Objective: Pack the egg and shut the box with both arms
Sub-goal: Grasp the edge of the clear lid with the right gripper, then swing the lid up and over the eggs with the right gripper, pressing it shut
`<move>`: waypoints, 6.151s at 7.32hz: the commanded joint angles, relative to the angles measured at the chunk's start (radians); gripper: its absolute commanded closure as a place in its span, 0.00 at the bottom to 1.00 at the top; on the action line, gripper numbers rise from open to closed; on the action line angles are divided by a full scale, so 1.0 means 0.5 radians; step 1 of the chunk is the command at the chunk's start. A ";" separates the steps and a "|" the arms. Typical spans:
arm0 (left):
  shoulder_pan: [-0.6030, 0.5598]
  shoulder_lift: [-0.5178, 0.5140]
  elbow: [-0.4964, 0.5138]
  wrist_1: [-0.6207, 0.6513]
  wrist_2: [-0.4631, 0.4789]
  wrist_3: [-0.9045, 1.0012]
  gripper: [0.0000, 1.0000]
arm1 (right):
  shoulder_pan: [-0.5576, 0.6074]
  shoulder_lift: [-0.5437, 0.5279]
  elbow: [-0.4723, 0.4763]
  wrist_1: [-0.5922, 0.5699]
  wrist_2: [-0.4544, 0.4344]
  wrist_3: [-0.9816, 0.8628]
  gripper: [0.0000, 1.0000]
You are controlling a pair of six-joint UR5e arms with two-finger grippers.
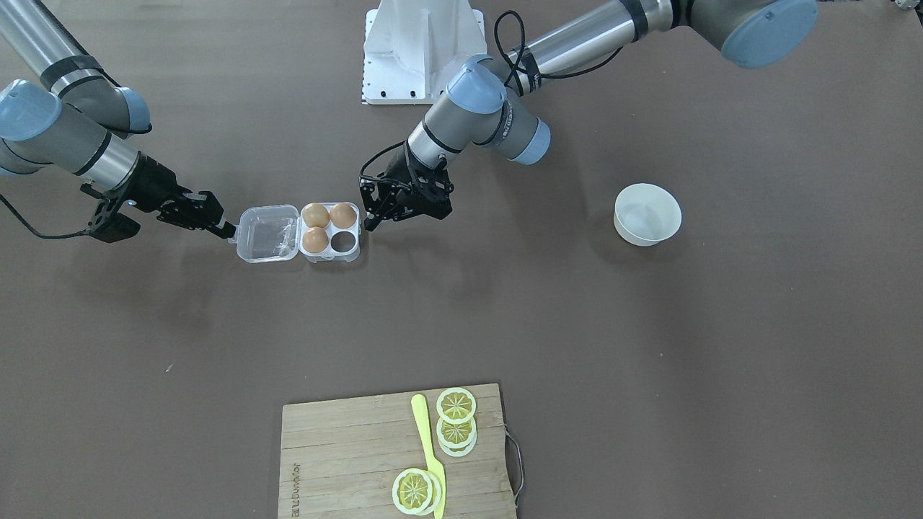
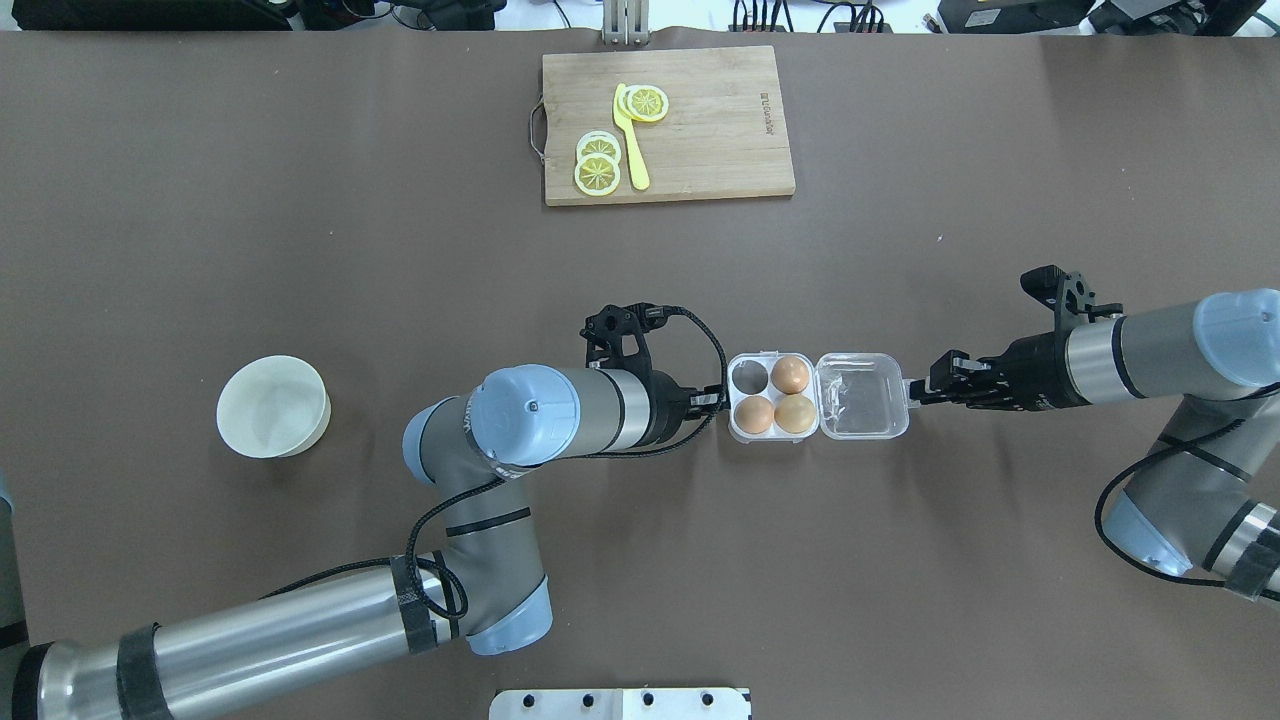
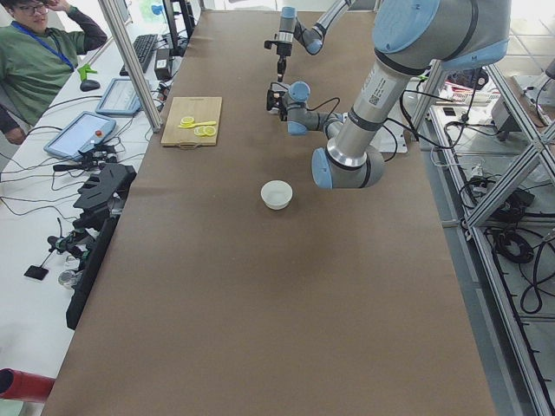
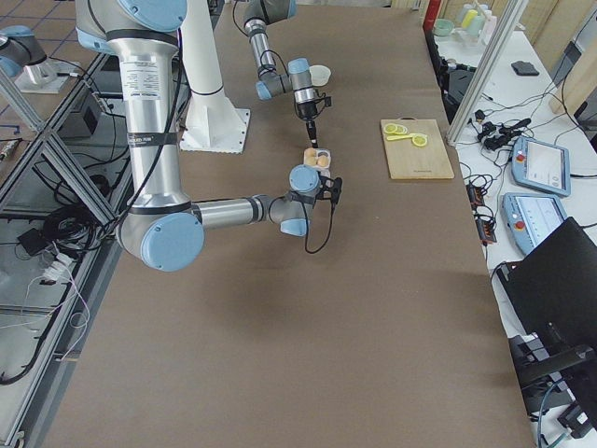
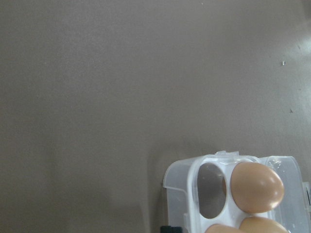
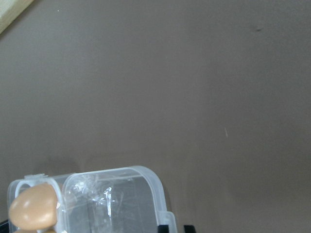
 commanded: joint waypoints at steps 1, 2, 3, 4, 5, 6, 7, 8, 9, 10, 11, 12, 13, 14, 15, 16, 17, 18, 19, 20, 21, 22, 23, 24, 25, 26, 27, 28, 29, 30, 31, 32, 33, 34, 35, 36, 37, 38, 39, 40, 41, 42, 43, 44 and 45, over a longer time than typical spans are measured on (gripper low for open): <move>0.000 0.001 0.000 -0.004 0.002 0.000 1.00 | -0.003 0.001 0.000 0.000 -0.005 0.001 0.77; 0.000 0.004 -0.003 -0.004 0.002 0.000 1.00 | -0.006 0.001 -0.006 0.000 -0.008 0.001 0.75; 0.000 0.004 0.000 -0.007 0.002 0.000 1.00 | -0.009 0.004 -0.006 0.000 -0.009 0.001 0.72; 0.000 0.004 0.000 -0.007 -0.001 0.000 1.00 | -0.012 0.004 -0.009 0.000 -0.012 0.001 0.72; 0.000 0.007 -0.003 -0.007 -0.001 0.000 1.00 | -0.015 0.004 -0.009 0.000 -0.012 0.001 0.72; 0.000 0.007 -0.003 -0.010 -0.001 0.000 1.00 | -0.018 0.007 -0.009 -0.003 -0.012 0.004 0.75; 0.000 0.010 -0.003 -0.010 -0.001 0.000 1.00 | -0.018 0.013 -0.009 -0.003 -0.009 0.010 0.76; 0.000 0.010 -0.003 -0.010 -0.001 0.000 1.00 | -0.018 0.013 -0.006 -0.003 -0.009 0.010 0.83; 0.000 0.010 -0.003 -0.010 -0.001 0.000 1.00 | -0.015 0.013 0.000 0.000 -0.009 0.014 0.92; 0.000 0.010 -0.003 -0.013 -0.001 0.000 1.00 | -0.015 0.010 0.006 0.000 -0.005 0.017 1.00; 0.000 0.010 -0.003 -0.010 -0.001 0.000 1.00 | -0.015 0.010 0.006 0.000 -0.002 0.029 1.00; 0.000 0.010 -0.006 -0.010 -0.001 0.000 1.00 | -0.015 0.010 0.015 0.000 0.004 0.032 1.00; 0.000 0.010 -0.006 -0.010 -0.001 0.000 1.00 | -0.015 0.013 0.024 0.000 0.010 0.032 1.00; 0.000 0.010 -0.006 -0.013 -0.001 0.000 1.00 | -0.012 0.010 0.058 0.000 0.016 0.029 1.00; 0.000 0.010 -0.003 -0.010 -0.001 0.000 1.00 | -0.012 0.007 0.076 -0.003 0.016 0.029 1.00; 0.000 0.010 -0.003 -0.010 -0.001 0.000 1.00 | -0.012 0.007 0.083 -0.003 0.016 0.029 1.00; 0.000 0.010 -0.003 -0.010 0.002 0.000 1.00 | -0.006 0.004 0.116 -0.009 0.022 0.029 1.00; -0.003 0.010 -0.003 -0.010 -0.001 0.000 1.00 | -0.006 0.004 0.141 -0.018 0.022 0.029 1.00; -0.003 0.010 -0.006 -0.013 0.002 0.000 1.00 | -0.003 0.001 0.184 -0.024 0.037 0.032 1.00; -0.003 0.010 -0.006 -0.013 -0.001 0.000 1.00 | 0.028 0.001 0.199 -0.024 0.080 0.050 1.00; -0.003 0.010 -0.015 -0.016 -0.001 0.000 1.00 | 0.040 0.001 0.221 -0.028 0.093 0.056 1.00; -0.003 0.029 -0.037 -0.016 -0.001 0.000 1.00 | 0.056 0.001 0.239 -0.028 0.105 0.056 1.00; -0.003 0.029 -0.043 -0.013 -0.001 0.000 1.00 | 0.065 0.001 0.260 -0.028 0.120 0.060 0.99; 0.000 0.032 -0.043 -0.013 0.002 -0.003 1.00 | 0.071 0.004 0.267 -0.028 0.126 0.063 0.98; 0.000 0.044 -0.043 -0.016 -0.001 -0.003 1.00 | 0.077 0.010 0.270 -0.031 0.126 0.063 0.97; 0.000 0.044 -0.043 -0.013 -0.001 -0.003 1.00 | 0.080 0.004 0.318 -0.088 0.130 0.063 0.97; 0.000 0.044 -0.043 -0.016 -0.001 -0.003 1.00 | 0.077 0.016 0.422 -0.244 0.130 0.066 0.97; 0.000 0.044 -0.046 -0.016 -0.001 -0.003 1.00 | 0.074 0.028 0.530 -0.412 0.127 0.066 0.97; 0.003 0.044 -0.046 -0.016 -0.001 -0.003 1.00 | 0.068 0.041 0.564 -0.487 0.126 0.078 0.97; 0.003 0.044 -0.046 -0.016 -0.001 -0.003 1.00 | 0.062 0.044 0.564 -0.491 0.123 0.084 0.96; 0.003 0.044 -0.043 -0.016 -0.001 -0.003 1.00 | 0.056 0.062 0.564 -0.512 0.120 0.084 0.95; 0.006 0.044 -0.046 -0.016 -0.001 -0.003 1.00 | 0.050 0.105 0.564 -0.564 0.114 0.093 0.94; 0.006 0.044 -0.046 -0.016 0.002 -0.006 1.00 | 0.037 0.175 0.564 -0.649 0.108 0.124 0.93; 0.006 0.044 -0.046 -0.016 -0.001 -0.006 1.00 | 0.025 0.240 0.567 -0.729 0.105 0.133 0.91; 0.006 0.044 -0.043 -0.013 -0.001 -0.006 1.00 | 0.013 0.280 0.567 -0.776 0.102 0.133 0.90; 0.006 0.044 -0.043 -0.013 -0.001 -0.006 1.00 | 0.001 0.329 0.567 -0.843 0.096 0.145 0.88; 0.006 0.041 -0.046 -0.013 -0.001 -0.006 1.00 | -0.027 0.384 0.567 -0.907 0.056 0.152 0.88; 0.006 0.041 -0.046 -0.013 0.002 -0.006 1.00 | -0.061 0.412 0.564 -0.948 0.007 0.152 0.88; 0.006 0.041 -0.046 -0.013 -0.001 -0.006 1.00 | -0.094 0.436 0.561 -0.954 -0.020 0.173 0.88; 0.006 0.041 -0.046 -0.013 -0.001 -0.006 1.00 | -0.134 0.476 0.558 -0.994 -0.075 0.188 0.88; 0.006 0.041 -0.046 -0.013 -0.001 -0.006 1.00 | -0.180 0.519 0.555 -1.061 -0.140 0.188 0.87; 0.006 0.041 -0.046 -0.013 -0.001 -0.006 1.00 | -0.217 0.547 0.546 -1.083 -0.183 0.188 0.86; 0.006 0.041 -0.046 -0.013 -0.001 -0.006 1.00 | -0.251 0.553 0.537 -1.095 -0.229 0.188 0.86; 0.006 0.041 -0.046 -0.013 -0.001 -0.009 1.00 | -0.266 0.553 0.534 -1.095 -0.251 0.188 0.80; 0.006 0.041 -0.052 -0.013 -0.001 -0.009 1.00 | -0.269 0.556 0.531 -1.095 -0.254 0.188 0.76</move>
